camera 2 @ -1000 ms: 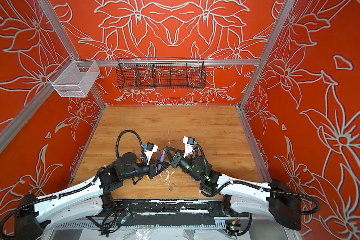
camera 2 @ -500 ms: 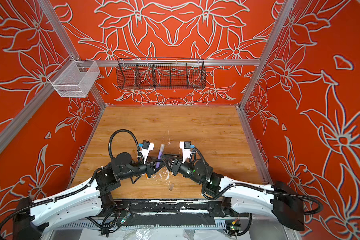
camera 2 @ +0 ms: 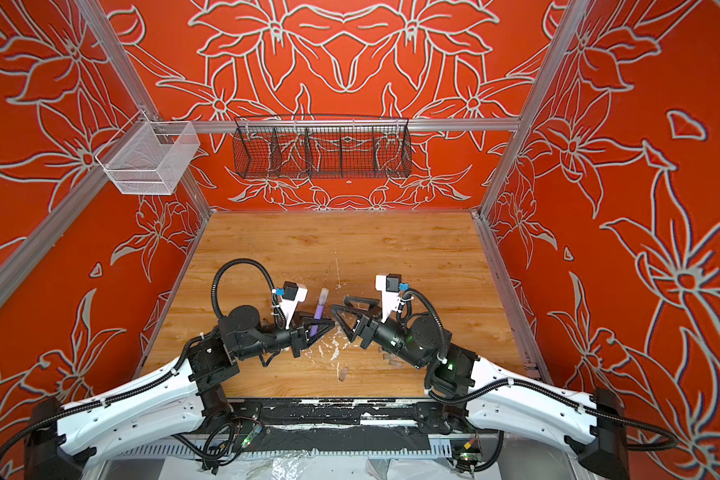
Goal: Insert the pens into the pen caps
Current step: 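Push the cap down onto the purple marker tip with the right gripper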
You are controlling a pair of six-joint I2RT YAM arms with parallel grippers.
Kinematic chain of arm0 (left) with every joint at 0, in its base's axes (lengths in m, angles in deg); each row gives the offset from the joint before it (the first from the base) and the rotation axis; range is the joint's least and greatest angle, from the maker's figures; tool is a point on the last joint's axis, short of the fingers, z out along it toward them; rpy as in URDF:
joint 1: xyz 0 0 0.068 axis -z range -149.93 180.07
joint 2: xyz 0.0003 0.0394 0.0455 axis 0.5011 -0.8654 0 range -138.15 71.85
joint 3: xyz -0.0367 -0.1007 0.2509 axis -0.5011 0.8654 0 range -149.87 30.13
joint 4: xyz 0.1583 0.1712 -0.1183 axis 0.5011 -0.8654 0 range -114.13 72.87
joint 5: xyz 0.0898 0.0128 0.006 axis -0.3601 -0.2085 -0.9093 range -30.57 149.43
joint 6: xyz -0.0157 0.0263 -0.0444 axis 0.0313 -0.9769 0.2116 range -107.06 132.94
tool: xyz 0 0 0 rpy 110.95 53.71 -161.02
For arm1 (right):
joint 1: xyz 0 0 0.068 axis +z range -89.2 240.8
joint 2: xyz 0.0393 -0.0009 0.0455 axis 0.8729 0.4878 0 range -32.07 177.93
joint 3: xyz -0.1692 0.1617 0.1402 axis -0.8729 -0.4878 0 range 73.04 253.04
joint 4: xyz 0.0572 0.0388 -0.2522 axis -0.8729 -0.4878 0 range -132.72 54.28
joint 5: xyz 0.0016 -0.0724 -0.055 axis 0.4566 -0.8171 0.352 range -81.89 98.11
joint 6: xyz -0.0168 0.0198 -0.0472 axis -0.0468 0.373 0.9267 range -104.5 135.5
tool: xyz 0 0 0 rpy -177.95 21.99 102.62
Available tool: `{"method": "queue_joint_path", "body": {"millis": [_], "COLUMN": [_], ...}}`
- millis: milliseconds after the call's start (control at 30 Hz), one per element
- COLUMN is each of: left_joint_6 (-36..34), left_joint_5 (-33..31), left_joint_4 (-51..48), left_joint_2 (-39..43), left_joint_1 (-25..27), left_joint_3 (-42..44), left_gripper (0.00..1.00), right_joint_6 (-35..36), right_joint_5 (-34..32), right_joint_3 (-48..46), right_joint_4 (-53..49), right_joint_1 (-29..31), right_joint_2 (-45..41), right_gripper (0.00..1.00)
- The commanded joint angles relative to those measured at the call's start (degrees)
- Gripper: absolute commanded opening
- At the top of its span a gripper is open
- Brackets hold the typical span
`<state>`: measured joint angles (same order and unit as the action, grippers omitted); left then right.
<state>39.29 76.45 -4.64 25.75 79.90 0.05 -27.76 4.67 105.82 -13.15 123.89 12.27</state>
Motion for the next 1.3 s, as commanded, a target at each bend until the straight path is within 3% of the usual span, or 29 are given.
{"method": "queue_joint_path", "body": {"millis": [0,433,700,933,1267], "left_joint_6": [-2.4,-3.1,-3.2,-2.9,3.1], "left_joint_5": [2.8,4.1,3.8,-3.8,5.4], "left_joint_4": [0.3,0.5,0.6,-0.6,6.2], "left_joint_2": [1.1,1.0,1.3,1.5,-6.2], "left_joint_1": [-0.2,0.0,0.1,-1.3,-10.6], "left_joint_3": [1.0,2.1,1.2,-2.7,-10.5], "left_gripper": [0.0,0.0,0.0,0.0,0.0], "right_joint_6": [-0.5,-2.1,-2.9,-4.1,-4.7], "right_joint_5": [-5.0,-0.8,1.9,3.7,6.0], "right_joint_3": [3.1,10.3,12.3,6.1,0.2], "right_joint_4": [-4.4,-3.3,-5.1,-1.7,3.2], "right_joint_1": [0.2,0.1,0.1,1.2,4.7], "right_joint_2": [2.1,11.6,15.4,14.3,15.0], "right_gripper": [0.61,0.44,0.0,0.0,0.0]}}
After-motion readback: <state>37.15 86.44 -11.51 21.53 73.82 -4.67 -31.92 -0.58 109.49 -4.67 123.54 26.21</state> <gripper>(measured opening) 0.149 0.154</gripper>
